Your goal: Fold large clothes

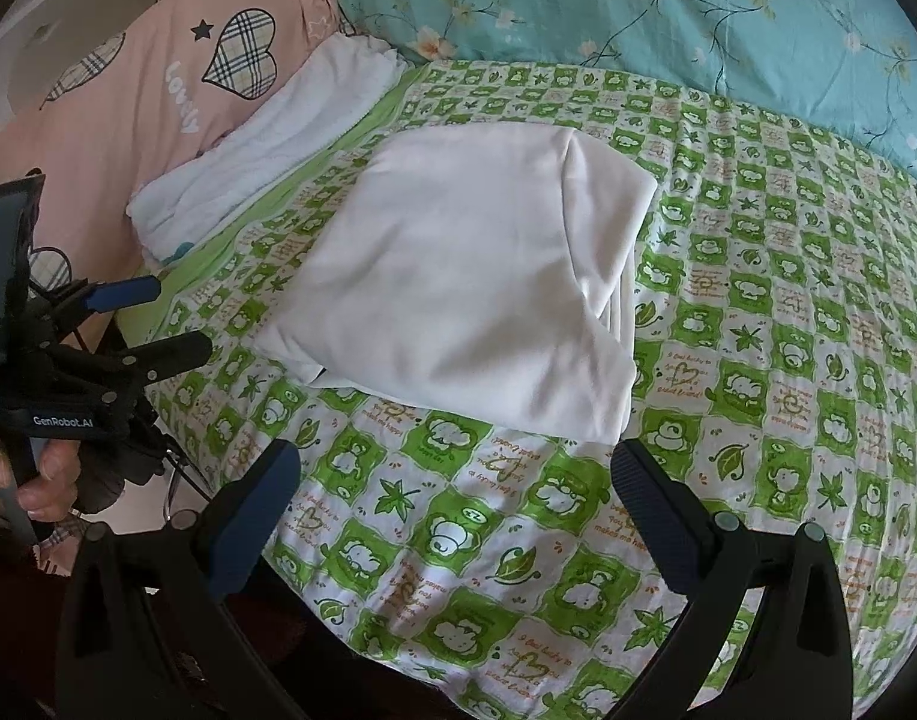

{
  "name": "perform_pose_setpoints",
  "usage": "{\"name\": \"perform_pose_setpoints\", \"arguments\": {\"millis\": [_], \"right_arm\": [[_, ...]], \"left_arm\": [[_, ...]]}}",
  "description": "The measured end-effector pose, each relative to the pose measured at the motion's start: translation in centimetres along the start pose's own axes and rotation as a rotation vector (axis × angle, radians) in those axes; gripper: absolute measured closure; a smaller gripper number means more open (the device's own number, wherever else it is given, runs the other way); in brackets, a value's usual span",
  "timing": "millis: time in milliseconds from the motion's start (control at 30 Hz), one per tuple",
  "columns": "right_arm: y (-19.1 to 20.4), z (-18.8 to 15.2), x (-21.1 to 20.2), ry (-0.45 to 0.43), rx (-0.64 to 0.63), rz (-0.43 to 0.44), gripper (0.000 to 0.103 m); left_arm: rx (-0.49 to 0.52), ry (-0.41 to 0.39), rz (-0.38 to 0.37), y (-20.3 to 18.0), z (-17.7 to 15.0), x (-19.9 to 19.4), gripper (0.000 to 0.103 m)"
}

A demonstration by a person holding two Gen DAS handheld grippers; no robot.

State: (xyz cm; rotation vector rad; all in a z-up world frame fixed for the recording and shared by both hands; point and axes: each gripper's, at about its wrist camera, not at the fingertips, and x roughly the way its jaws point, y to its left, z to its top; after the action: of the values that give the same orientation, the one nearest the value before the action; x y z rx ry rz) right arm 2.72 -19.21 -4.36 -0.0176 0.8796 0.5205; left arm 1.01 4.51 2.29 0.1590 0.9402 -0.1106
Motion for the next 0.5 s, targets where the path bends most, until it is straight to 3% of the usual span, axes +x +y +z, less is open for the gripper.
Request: {"name": "perform_pose_setpoints", "arguments": {"millis": [500], "right_arm": [[-0.12, 0.22, 0.04, -0.001, 0.006, 0.001, 0.0]], "left_arm": [[0.003, 0.001, -0.002, -0.24, 0.14, 0.1, 0.003]]}}
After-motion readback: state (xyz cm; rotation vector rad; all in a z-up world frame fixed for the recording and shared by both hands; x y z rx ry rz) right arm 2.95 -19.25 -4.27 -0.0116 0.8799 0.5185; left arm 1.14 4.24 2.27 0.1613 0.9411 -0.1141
